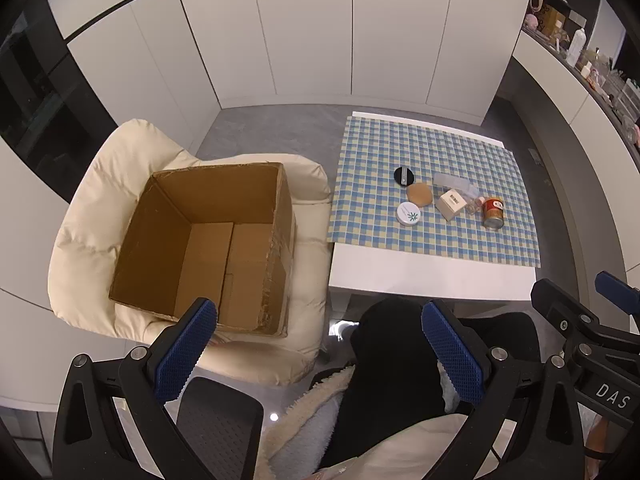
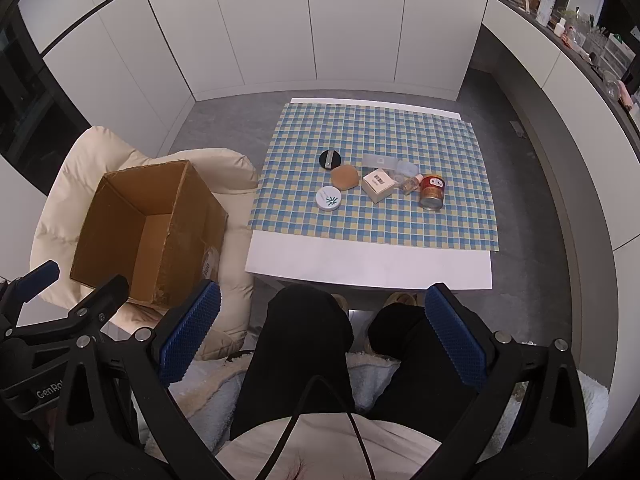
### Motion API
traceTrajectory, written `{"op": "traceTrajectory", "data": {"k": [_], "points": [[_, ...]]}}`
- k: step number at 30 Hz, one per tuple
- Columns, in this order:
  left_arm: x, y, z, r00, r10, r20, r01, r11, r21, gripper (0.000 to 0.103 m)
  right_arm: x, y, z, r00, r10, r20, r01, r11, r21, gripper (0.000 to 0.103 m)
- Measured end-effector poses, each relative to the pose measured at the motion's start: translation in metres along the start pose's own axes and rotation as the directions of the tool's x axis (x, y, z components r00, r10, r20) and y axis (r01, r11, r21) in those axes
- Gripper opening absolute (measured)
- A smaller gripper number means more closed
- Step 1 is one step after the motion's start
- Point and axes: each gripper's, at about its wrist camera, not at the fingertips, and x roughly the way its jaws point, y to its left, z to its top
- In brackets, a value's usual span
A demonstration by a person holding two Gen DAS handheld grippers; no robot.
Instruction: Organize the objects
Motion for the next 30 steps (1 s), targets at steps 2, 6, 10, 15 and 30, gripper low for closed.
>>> {"op": "traceTrajectory", "data": {"k": [2,6,10,15,30], "points": [[0.000,0.000,0.000,1.000,0.003,0.001,-0.003,1.000,0.002,0.102,0.000,0.000,0.000,1.000,-0.004,0.000,0.004,1.000,-0.001,0.103],[0.000,-0.001,0.000,1.000,0.002,0.002,-0.002,1.000,0.002,0.102,0.001,-0.002,0.001,1.000,0.002,-0.006,-0.002,1.000,0.005,0.103],[0.000,-0.001,0.000,1.000,0.003,0.001,-0.003,1.000,0.002,0.102,0.001,-0.003,0.000,1.000,0.000,-0.006,0.000,1.000,0.005,0.103],[0.001,-0.002,0.000,1.000,0.001,0.000,-0.001,1.000,0.002,0.102,0.002,-0.004,0.000,1.000,0.000,-0.006,0.000,1.000,0.004,0.103],[0.002,-0.023,0.003,1.000,-0.002,-0.004,0.002,1.000,0.021,0.102,0.003,-0.024,-0.003,1.000,-0.010,-0.005,0.010,1.000,0.025,0.103]]}}
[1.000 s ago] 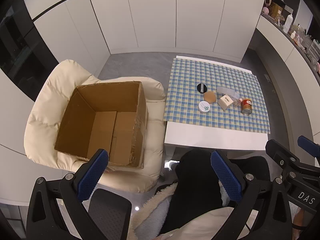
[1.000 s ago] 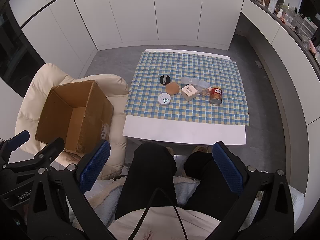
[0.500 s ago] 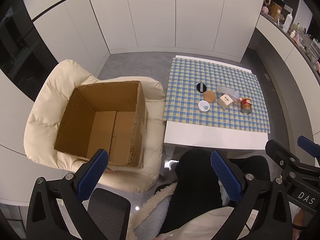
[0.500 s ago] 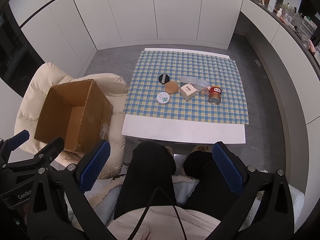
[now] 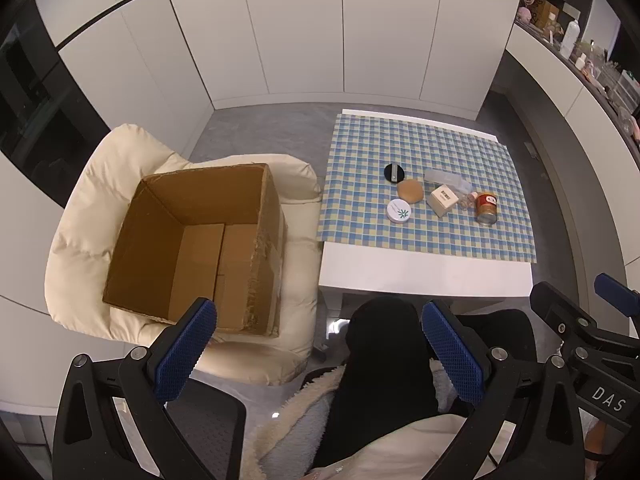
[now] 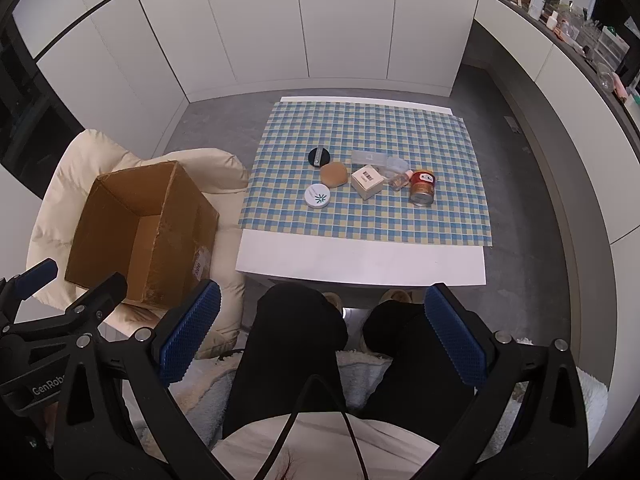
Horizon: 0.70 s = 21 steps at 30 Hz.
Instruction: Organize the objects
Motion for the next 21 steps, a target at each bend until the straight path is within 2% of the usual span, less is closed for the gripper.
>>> {"op": "traceTrajectory", "data": {"k": [11,21], "points": [[0.000,-0.036,0.003,1.000,-0.010,-0.001,0.010,1.000,0.023,0.102,0.001,-0.033,-0.002,1.000,-0.014,-0.001,0.014,0.999,0.035,0.103],[0.003,-0.075,0.011,1.000,-0.015,-0.007,0.015,0.999,0.044,0.102,0.007,-0.083,0.002,0.999,-0.033,-0.003,0.033,0.996,0.088,0.103]]}}
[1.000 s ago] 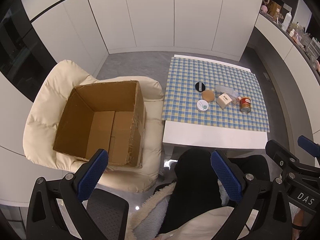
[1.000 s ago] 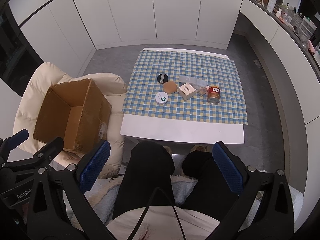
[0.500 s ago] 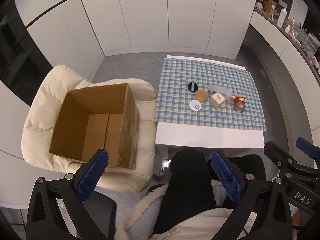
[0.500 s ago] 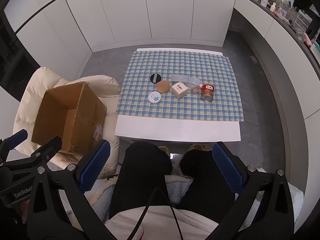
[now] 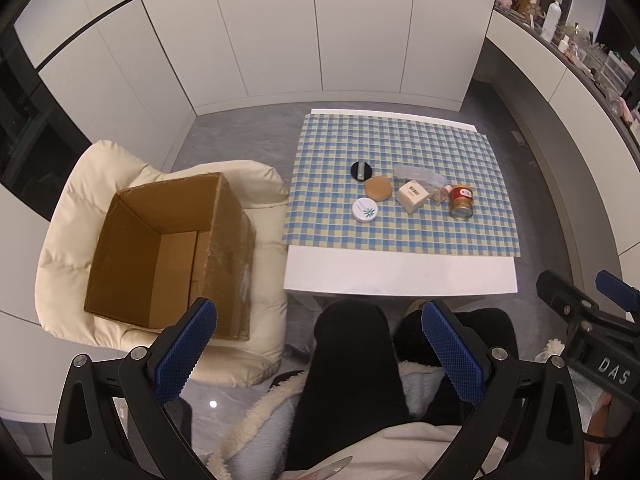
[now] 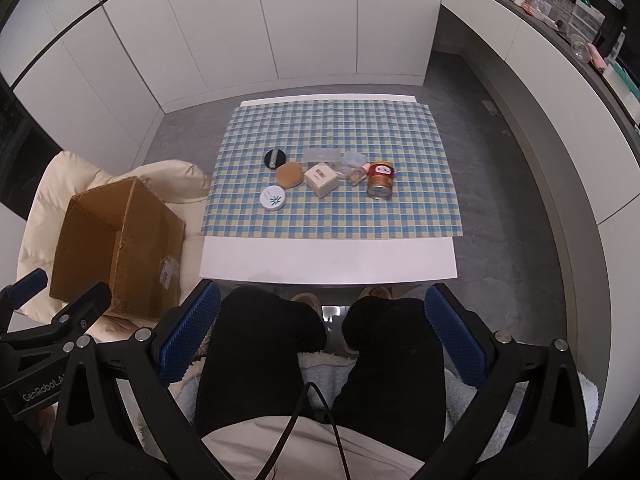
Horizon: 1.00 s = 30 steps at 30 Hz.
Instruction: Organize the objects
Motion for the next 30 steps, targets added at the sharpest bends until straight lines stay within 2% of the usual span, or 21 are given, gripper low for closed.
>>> {"op": "traceTrajectory", "data": {"k": [9,15,20,24,28,30], "points": [[0.011,-0.037,0.017,1.000,-0.008,-0.009,0.008,0.999,0.036,0.102,0.009,-0.053,0.022,1.000,-0.013,0.022,0.012,0.997,0.073,0.103],[0.027,-0.061,0.026,1.000,-0.006,-0.022,0.008,0.997,0.075,0.102,0.020,-0.084,0.035,0.997,-0.064,0.047,0.058,0.993,0.104,0.103],[0.045,-0.078,0.036,0.999,0.032,-0.024,-0.029,0.992,0.119,0.102,0.033,-0.106,0.044,0.997,-0.066,0.048,0.059,0.990,0.131,0.103],[0.063,-0.081,0.044,0.998,-0.064,-0.022,0.066,0.991,0.118,0.101,0.048,-0.120,0.053,0.995,-0.086,0.051,0.079,0.989,0.125,0.103],[0.090,-0.085,0.051,0.998,-0.055,-0.012,0.056,0.990,0.127,0.101,0.067,-0.136,0.057,0.991,-0.106,0.087,0.092,0.984,0.151,0.103],[0.103,-0.085,0.055,0.997,-0.078,-0.007,0.078,0.989,0.127,0.101,0.080,-0.144,0.059,0.989,-0.120,0.089,0.105,0.982,0.159,0.103]]}}
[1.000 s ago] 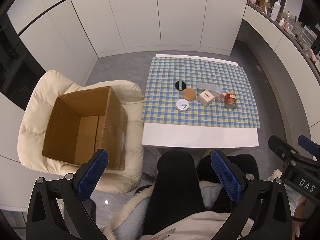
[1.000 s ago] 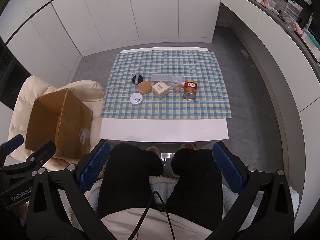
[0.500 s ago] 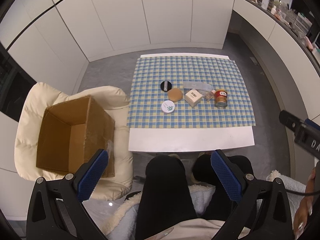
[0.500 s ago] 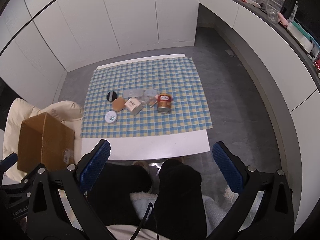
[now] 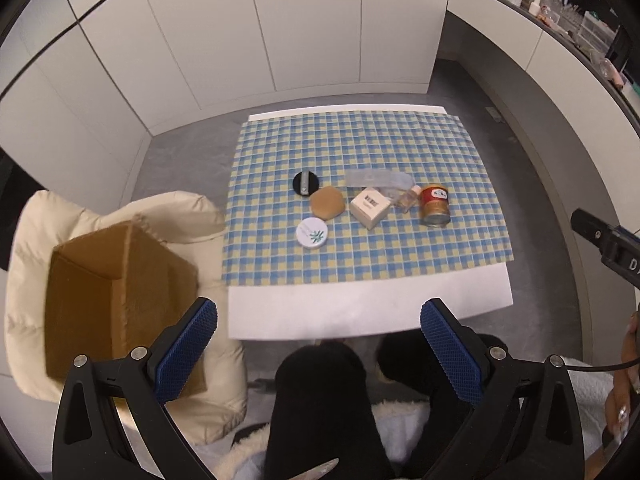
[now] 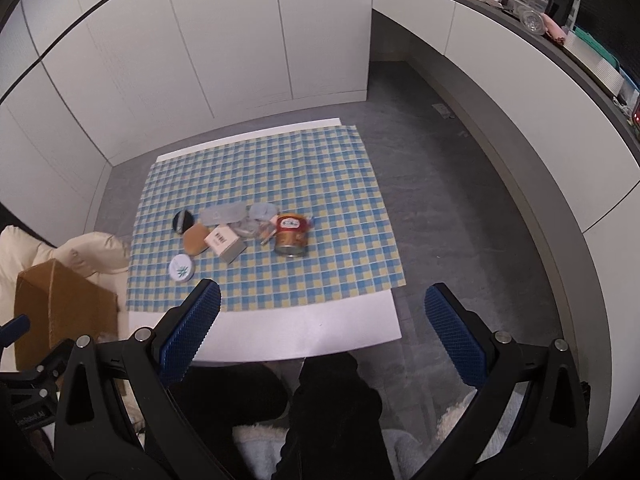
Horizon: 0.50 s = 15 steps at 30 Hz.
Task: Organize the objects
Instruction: 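Reach the right tool to the red can while the left tool reaches the white compact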
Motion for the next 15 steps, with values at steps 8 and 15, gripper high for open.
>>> {"op": "traceTrajectory", "data": {"k": [8,15], "points": [[0.069,0.005,0.010,0.999,-0.042,-0.002,0.042,0.999,0.006,0.101,0.075,-0.007,-0.002,0.997,0.061,-0.040,-0.063,0.997,-0.053,0.103],[0.137,0.003,0.017,0.999,-0.036,-0.041,0.037,0.999,0.018,0.101,0.146,0.009,-0.017,0.996,0.068,-0.061,-0.076,0.989,-0.127,0.103]]}}
